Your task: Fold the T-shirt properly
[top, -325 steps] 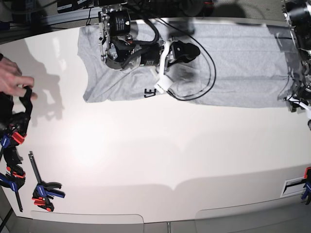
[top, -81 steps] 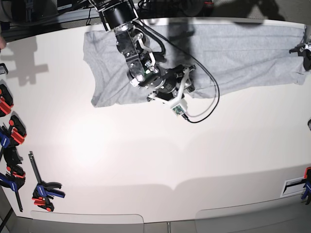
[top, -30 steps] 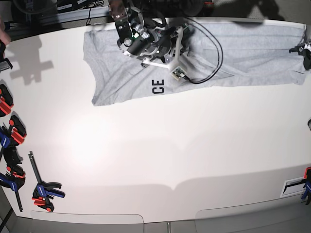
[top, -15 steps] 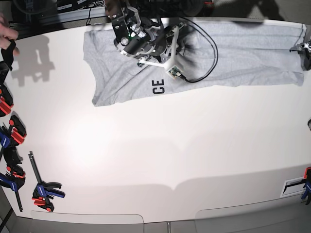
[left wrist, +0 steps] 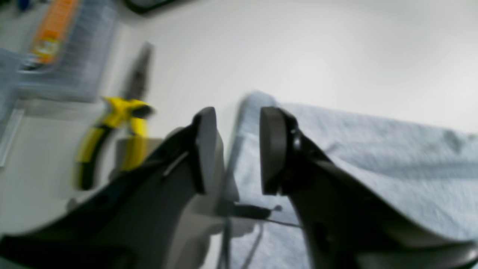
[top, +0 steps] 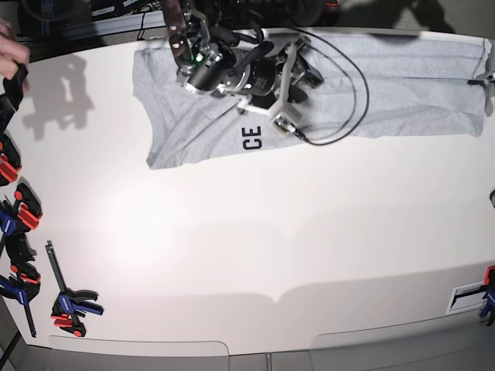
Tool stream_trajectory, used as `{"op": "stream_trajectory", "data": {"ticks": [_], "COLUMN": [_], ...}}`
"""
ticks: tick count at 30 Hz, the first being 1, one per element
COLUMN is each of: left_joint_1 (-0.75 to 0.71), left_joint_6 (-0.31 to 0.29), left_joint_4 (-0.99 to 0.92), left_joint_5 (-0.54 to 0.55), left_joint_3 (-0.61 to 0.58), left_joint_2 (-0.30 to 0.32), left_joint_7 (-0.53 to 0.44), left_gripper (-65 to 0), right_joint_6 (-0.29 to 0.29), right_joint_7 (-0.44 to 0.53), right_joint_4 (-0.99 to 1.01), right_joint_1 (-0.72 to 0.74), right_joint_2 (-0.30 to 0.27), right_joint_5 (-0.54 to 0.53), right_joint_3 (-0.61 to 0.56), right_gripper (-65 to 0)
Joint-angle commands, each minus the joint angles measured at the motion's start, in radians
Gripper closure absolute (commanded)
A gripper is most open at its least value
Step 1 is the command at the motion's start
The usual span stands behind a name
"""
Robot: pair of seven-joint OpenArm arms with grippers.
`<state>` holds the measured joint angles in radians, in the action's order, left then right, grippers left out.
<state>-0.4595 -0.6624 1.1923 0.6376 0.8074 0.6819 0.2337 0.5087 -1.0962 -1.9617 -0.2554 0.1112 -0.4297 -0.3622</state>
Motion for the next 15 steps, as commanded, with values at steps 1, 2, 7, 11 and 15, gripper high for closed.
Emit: {"op": "stream_trajectory", "data": {"ticks": [1, 2, 7, 11, 15], "left_joint_1": [-0.003, -0.003, -0.003, 0.027, 0.1], "left_joint_6": [-0.003, -0.002, 0.227, 0.23, 0.201], "left_joint_4": [0.014, 0.014, -0.021, -0.127, -0.293], "left_joint_5": [0.017, 0.018, 0.136, 0.176, 0.217], "left_joint_3": [0.029, 0.043, 0.063, 0.063, 0.063], "left_joint_2": [0.03, 0.031, 0.029, 0.003, -0.017], "left_joint_7": [-0.023, -0.004, 0.148, 0.148, 0.148], "left_gripper": [-25.6, -30.7, -43.4, -43.4, -43.3], "right_joint_6": [0.019, 0.025, 0.026, 0.026, 0.026], "right_joint_7": [0.037, 0.058, 0.126, 0.129, 0.128], "right_joint_4": [-0.038, -0.055, -0.081, -0.081, -0.081], "right_joint_1": [0.007, 0.009, 0.011, 0.011, 0.011], "right_joint_2": [0.013, 0.016, 0.042, 0.046, 0.046], "right_joint_5": [-0.027, -0.027, -0.019, -0.019, -0.019], "right_joint_3": [-0.002, -0.002, -0.002, -0.002, -0.002], "right_gripper": [-25.4, -25.4, -25.4, -25.4, -25.4]}}
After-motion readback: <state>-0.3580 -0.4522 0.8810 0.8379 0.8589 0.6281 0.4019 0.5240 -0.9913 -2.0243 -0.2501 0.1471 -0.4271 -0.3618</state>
